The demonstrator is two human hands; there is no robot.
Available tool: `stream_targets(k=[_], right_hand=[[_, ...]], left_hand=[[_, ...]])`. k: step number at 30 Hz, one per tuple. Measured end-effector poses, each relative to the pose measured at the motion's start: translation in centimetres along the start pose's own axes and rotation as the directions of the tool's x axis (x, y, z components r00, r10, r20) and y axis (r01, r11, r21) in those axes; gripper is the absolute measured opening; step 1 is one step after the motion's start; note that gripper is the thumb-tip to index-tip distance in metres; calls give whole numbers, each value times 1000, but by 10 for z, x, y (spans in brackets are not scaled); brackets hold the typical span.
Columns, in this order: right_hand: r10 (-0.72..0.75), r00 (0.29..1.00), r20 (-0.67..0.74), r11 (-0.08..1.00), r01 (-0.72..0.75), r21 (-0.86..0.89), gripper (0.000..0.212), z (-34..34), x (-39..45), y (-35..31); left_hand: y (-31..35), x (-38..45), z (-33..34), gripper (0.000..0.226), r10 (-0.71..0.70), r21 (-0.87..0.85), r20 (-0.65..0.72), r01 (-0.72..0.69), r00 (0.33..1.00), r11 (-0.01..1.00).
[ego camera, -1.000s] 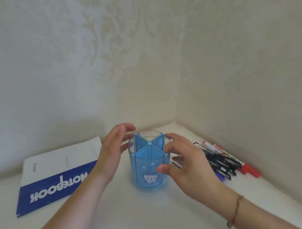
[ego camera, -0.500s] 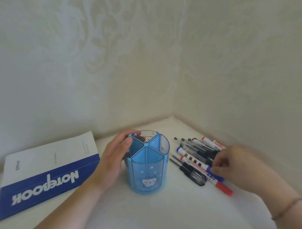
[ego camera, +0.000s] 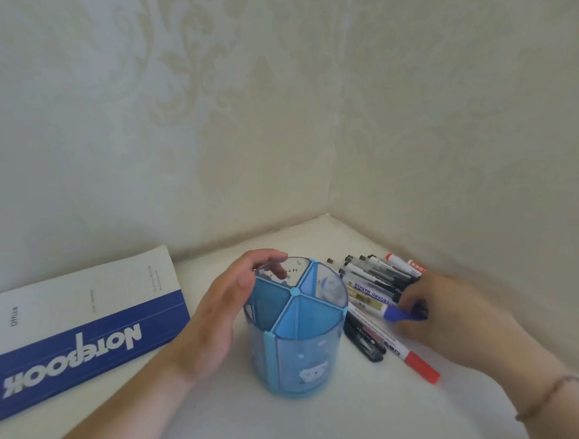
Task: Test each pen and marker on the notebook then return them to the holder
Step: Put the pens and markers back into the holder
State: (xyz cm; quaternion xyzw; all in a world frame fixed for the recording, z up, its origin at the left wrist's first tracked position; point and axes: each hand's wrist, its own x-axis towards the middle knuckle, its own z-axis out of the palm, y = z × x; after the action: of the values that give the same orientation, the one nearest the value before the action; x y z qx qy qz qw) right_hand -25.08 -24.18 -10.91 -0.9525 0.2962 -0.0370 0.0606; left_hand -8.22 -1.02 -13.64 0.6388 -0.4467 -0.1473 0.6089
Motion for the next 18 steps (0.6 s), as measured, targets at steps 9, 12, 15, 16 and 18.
stream_targets(k=[9,12,15,16,18], right_hand=[[222,760,-611,-49,635,771,25,-34,-16,-40],[81,740,-668,-97,673,733,35,-33,-23,-59],[-93,761,-641,76,648,758,27,-21,-25,-71],[-144,770,-621,151,637,756,24,-18,-26,-72],[-227,784,-577,303,621,723,23,-14,-26,-71]], left_hand=[[4,0,1,44,-38,-10,-1,38,999,999],[3,0,2,47,-31,12,-11,31,999,999],[2,0,2,45,-27,15,-6,27,1000,1000],[2,0,2,44,-23,20,-6,23,1000,1000],[2,0,2,44,-17,25,-15,17,1000,1000]])
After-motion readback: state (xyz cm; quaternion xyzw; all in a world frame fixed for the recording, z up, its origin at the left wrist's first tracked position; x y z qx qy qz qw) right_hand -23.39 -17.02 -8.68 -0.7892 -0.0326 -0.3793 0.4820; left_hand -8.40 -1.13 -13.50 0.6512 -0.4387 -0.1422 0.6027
